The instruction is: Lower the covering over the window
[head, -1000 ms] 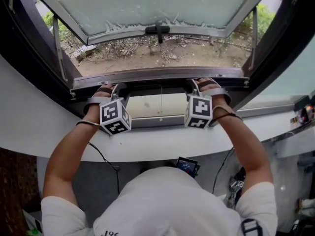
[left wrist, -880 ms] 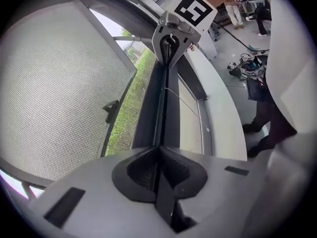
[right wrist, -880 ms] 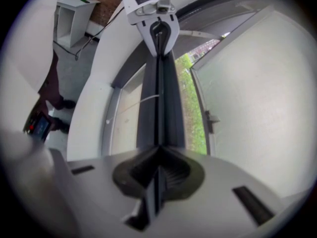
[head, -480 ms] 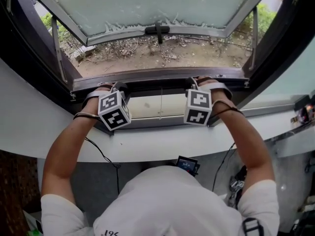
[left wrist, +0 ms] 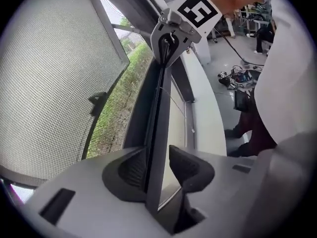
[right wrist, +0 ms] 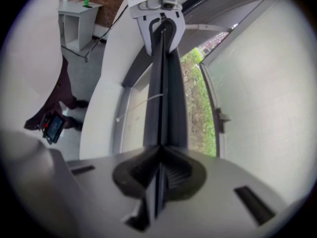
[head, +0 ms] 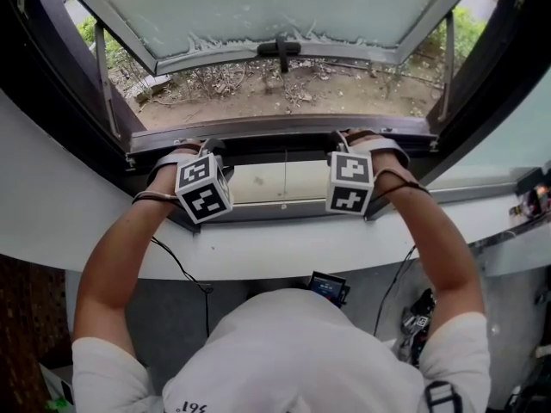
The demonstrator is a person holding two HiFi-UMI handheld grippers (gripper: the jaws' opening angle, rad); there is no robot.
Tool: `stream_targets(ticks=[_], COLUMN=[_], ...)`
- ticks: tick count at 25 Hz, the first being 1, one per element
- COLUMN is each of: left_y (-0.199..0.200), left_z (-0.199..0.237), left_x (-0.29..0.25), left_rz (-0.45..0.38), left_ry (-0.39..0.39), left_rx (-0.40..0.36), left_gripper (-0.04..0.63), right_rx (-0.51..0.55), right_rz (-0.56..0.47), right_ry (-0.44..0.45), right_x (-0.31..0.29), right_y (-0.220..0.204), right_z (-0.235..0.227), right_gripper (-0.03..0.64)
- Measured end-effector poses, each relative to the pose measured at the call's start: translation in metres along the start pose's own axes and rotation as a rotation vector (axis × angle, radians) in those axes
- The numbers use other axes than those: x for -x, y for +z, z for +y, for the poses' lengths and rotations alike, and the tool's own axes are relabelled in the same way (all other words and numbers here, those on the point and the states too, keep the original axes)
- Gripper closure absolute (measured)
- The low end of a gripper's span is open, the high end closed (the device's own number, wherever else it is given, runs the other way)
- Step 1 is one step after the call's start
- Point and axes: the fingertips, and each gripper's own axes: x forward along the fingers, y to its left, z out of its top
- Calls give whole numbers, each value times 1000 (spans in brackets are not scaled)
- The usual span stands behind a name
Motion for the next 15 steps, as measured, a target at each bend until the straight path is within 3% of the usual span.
stream_targets(ticks=[7,15], left_y=[-1,0], left_z=[1,1], left_x=[-1,-1], left_rz=[13,36], left_ry=[20,4], left_rx=[-11,-15], left_gripper=[443,443], right_rx=[29,25], right_rz=[-13,-14], right_ry=[-35,26], right_x=[-1,0], right_y=[0,0], right_z=[0,1], right_gripper=[591,589])
